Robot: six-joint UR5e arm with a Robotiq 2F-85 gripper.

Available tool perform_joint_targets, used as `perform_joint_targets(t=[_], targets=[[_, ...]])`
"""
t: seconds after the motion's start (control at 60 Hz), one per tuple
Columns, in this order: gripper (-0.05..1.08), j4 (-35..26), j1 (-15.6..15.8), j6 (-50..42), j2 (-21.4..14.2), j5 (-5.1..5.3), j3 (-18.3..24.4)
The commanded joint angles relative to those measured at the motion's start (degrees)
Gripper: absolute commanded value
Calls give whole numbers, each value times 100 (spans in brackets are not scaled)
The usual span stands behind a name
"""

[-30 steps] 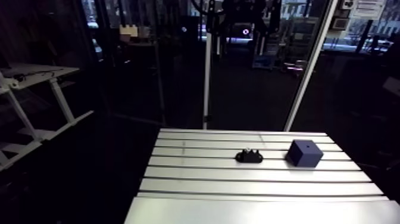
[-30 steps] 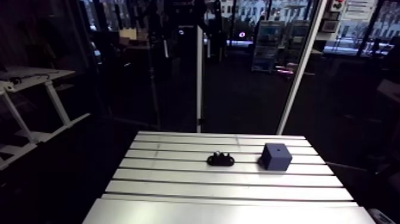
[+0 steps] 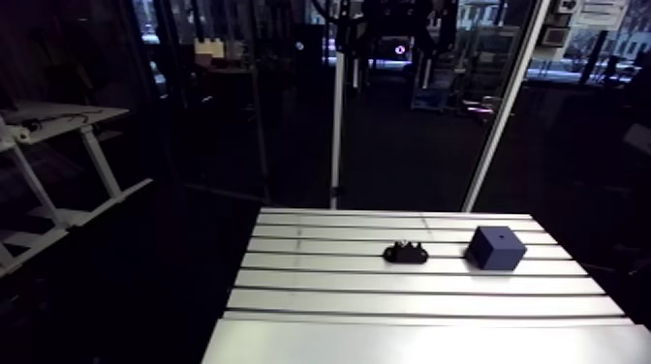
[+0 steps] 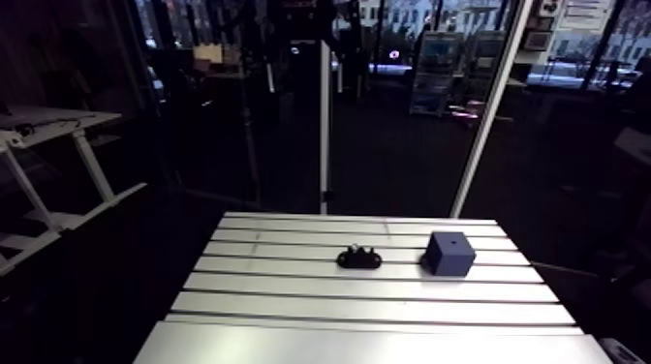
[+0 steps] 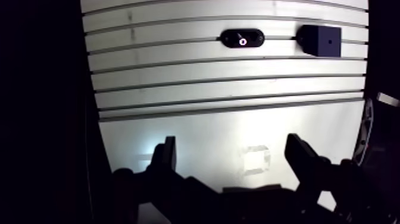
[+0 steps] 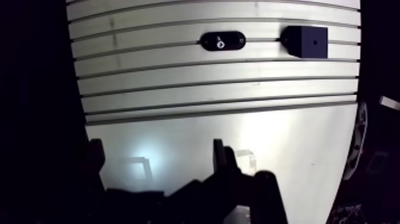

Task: Pick up the M10 bolt and insert it into the hole until fully seated.

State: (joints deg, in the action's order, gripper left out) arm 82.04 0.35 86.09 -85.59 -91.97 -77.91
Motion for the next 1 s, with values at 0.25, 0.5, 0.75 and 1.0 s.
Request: perform_joint_targets(t=[0.25,0.5,0.75,1.0], targets=[[0,0,-9,0,63,0,44],[1,0,-26,53,208,-65,43],[1,200,-47,113,518,-327,-7],[1,737,-262,695,830,-267,-249]])
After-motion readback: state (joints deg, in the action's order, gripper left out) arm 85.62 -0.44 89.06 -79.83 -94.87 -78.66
